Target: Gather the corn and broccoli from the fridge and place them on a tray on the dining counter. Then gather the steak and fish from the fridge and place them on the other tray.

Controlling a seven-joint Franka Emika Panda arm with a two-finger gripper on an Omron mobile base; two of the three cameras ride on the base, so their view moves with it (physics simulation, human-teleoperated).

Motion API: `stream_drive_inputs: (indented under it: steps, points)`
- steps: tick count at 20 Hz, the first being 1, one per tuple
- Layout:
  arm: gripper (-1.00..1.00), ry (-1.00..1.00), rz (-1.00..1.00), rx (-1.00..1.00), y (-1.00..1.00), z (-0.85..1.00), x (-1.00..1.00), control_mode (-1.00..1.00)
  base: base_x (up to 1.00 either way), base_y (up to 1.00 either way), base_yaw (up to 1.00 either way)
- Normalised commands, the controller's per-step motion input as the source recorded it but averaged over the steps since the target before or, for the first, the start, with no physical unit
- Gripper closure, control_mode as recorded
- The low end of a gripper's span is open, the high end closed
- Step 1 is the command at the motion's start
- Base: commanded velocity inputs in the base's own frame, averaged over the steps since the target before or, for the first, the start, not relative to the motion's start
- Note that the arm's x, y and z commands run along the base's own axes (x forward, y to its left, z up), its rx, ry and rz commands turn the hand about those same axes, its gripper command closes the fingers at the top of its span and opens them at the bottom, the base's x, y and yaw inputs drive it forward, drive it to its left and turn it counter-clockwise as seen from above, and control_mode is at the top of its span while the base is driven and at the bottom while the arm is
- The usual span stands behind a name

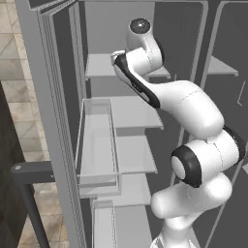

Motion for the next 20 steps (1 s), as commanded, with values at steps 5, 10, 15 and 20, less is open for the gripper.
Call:
stream_drive_inputs:
  steps: [5,10,15,20]
  points:
    - [1.00,0.00,0.00,0.04,-0.17,0.24,-0.80,-1.00,0.00,0.00,0.00]
    - [1.00,-0.11,0.00,0.00,-0.12,0.24,-0.85,-1.00,0.00,0.00,0.00]
    - [1.00,-0.06,0.00,0.00,-0.19,0.18,-0.68,-1.00,0.00,0.00,0.00]
    - [1.00,-0.01,0.02,0.00,-0.11,0.00,-0.18,-1.00,0.00,0.00,0.00]
